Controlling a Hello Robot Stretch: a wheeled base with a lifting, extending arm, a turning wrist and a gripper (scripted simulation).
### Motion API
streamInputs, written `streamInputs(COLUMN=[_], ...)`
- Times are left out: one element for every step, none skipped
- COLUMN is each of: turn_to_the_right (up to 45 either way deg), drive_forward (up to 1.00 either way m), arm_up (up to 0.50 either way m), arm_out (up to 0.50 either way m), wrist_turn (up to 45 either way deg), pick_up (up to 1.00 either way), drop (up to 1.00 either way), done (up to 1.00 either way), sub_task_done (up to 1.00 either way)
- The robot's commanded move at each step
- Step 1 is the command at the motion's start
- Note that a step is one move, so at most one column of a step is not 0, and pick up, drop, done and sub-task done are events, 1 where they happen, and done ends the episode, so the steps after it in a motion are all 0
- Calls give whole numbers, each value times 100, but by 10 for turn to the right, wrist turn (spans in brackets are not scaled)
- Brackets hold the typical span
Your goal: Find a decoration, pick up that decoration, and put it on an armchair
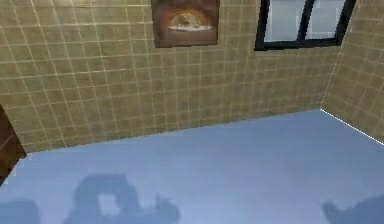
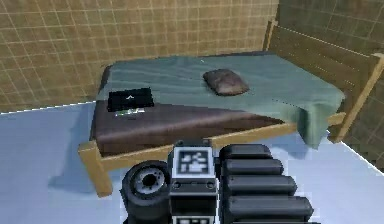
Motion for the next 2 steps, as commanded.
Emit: streamInputs(turn_to_the_right=[-450, -300], drive_forward=[0, 0], arm_up=[0, 0], arm_out=[0, 0], wrist_turn=[0, 0], pick_up=[0, 0], drop=[0, 0], done=[0, 0], sub_task_done=[0, 0])
